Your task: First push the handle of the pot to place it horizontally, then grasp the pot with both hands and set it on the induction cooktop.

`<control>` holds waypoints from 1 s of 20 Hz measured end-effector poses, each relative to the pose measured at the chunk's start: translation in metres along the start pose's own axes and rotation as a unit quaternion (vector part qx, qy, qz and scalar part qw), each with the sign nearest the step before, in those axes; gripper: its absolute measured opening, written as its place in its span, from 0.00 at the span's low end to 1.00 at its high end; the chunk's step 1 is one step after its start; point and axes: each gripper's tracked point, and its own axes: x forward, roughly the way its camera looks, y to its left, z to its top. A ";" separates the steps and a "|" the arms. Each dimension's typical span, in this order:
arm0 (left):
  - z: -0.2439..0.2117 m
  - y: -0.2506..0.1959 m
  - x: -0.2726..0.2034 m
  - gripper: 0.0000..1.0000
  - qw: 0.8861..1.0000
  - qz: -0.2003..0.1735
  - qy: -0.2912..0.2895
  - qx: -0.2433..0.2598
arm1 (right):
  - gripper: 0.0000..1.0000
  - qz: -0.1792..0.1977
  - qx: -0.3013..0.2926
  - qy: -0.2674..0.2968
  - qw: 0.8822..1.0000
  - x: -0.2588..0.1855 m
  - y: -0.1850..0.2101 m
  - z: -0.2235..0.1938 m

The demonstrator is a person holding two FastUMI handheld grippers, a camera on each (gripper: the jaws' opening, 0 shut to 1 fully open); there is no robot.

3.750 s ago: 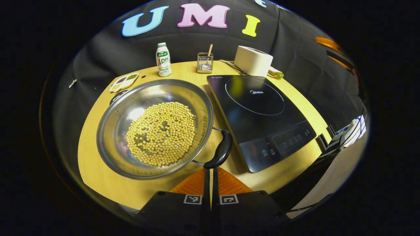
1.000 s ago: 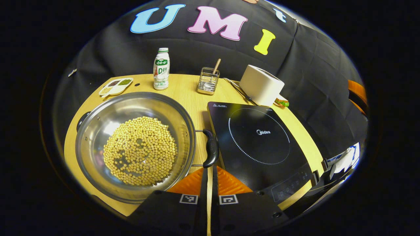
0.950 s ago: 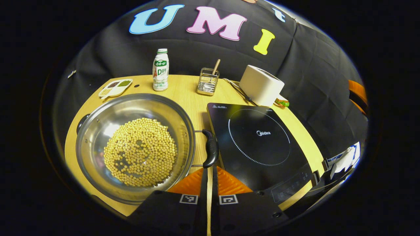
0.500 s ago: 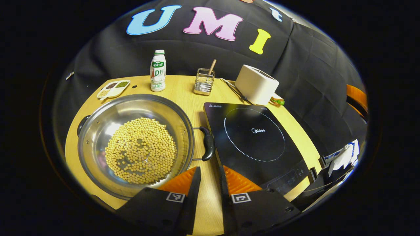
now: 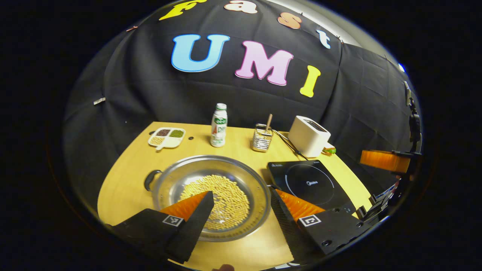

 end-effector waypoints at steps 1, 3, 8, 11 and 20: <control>0.006 0.021 -0.002 0.95 1.000 0.012 -0.006 -0.001 | 0.99 0.010 0.004 0.015 1.000 0.009 0.013 -0.007; 0.013 0.066 -0.002 0.95 0.999 0.040 -0.007 -0.001 | 0.99 0.036 0.007 0.044 0.998 0.030 0.043 -0.023; 0.010 0.159 0.018 0.95 0.997 0.081 0.006 0.015 | 0.99 0.060 0.032 0.116 0.991 0.084 0.088 -0.065; 0.004 0.188 0.048 0.96 0.997 0.071 0.010 0.021 | 0.99 0.062 0.047 0.142 0.987 0.111 0.101 -0.089; -0.029 0.209 0.121 0.95 0.998 0.023 0.054 0.006 | 0.99 0.066 0.050 0.194 0.978 0.137 0.111 -0.140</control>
